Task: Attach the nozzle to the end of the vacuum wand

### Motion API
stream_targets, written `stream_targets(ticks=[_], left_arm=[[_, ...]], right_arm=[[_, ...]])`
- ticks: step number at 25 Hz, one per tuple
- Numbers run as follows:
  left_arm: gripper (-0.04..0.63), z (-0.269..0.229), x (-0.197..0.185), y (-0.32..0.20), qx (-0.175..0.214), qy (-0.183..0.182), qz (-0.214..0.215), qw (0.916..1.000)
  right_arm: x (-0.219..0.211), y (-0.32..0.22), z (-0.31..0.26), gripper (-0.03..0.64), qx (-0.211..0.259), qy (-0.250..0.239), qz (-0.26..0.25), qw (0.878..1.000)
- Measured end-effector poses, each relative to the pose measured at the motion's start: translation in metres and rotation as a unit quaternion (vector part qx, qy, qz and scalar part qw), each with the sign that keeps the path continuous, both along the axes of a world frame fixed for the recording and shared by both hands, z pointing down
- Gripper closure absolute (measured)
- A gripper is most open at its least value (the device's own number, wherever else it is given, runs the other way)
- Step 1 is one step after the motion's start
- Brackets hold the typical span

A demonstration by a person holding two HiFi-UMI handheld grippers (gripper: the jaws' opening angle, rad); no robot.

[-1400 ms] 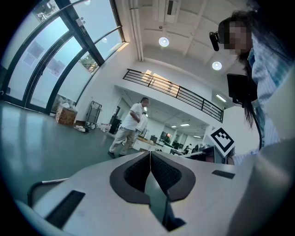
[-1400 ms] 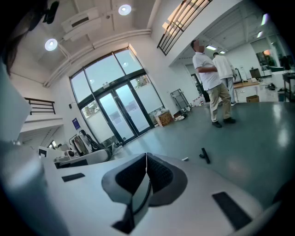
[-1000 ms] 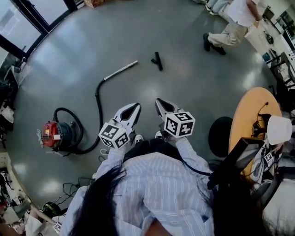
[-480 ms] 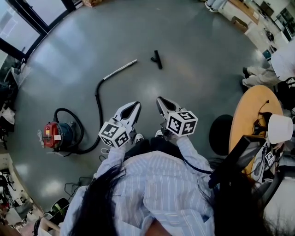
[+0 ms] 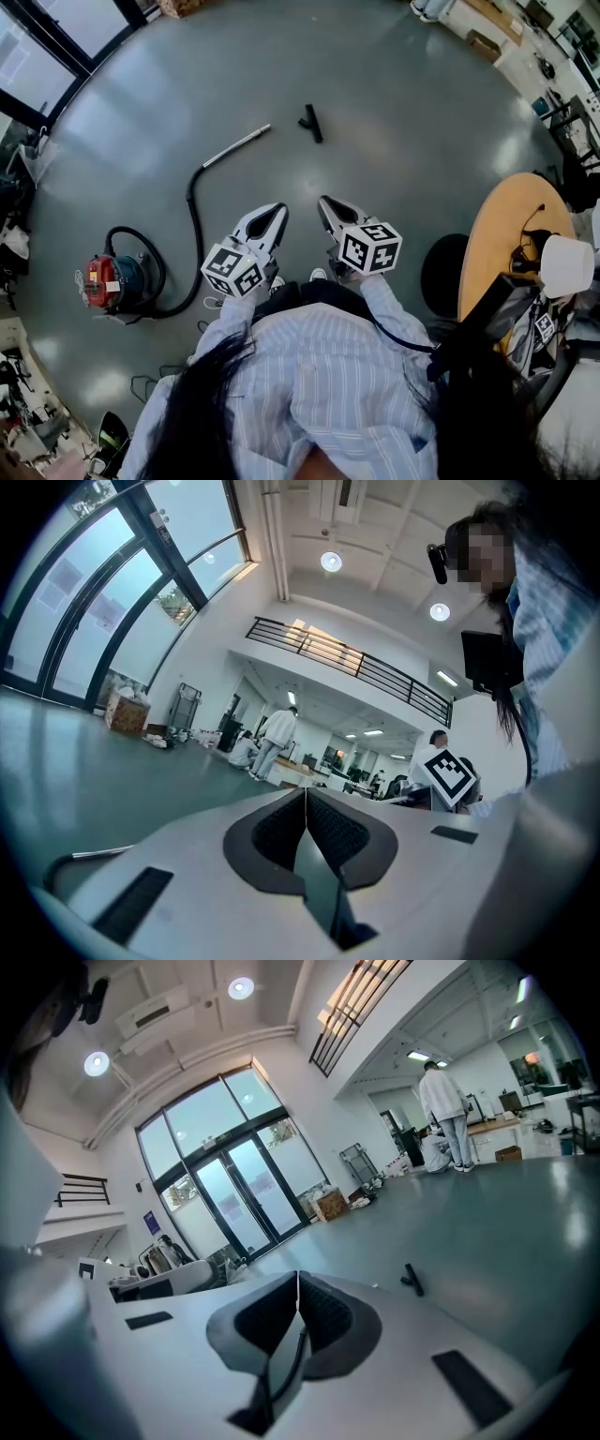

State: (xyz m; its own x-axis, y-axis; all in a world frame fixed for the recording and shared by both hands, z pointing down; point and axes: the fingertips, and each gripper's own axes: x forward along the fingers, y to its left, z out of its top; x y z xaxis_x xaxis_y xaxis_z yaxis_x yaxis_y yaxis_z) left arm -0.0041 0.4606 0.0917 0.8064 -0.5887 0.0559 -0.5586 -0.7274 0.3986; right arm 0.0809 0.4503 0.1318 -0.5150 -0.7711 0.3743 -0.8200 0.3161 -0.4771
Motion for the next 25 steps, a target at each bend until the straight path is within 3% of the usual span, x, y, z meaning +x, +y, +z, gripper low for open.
stream_targets(ticks=[13, 19, 25], left_arm=[[0.588, 0.013, 0.036, -0.017, -0.008, -0.021, -0.017, 0.9996], [0.588, 0.027, 0.026, -0.039, -0.029, -0.026, -0.030, 0.9988], [0.588, 0.038, 0.003, -0.101, -0.034, -0.017, -0.039, 0.9985]], right_arm=[[0.035, -0.024, 0.019, 0.606, -0.013, -0.016, -0.024, 0.999], [0.030, -0.046, 0.030, 0.606, -0.023, -0.014, -0.033, 0.999], [0.018, -0.096, 0.042, 0.606, -0.032, -0.006, -0.026, 0.999]])
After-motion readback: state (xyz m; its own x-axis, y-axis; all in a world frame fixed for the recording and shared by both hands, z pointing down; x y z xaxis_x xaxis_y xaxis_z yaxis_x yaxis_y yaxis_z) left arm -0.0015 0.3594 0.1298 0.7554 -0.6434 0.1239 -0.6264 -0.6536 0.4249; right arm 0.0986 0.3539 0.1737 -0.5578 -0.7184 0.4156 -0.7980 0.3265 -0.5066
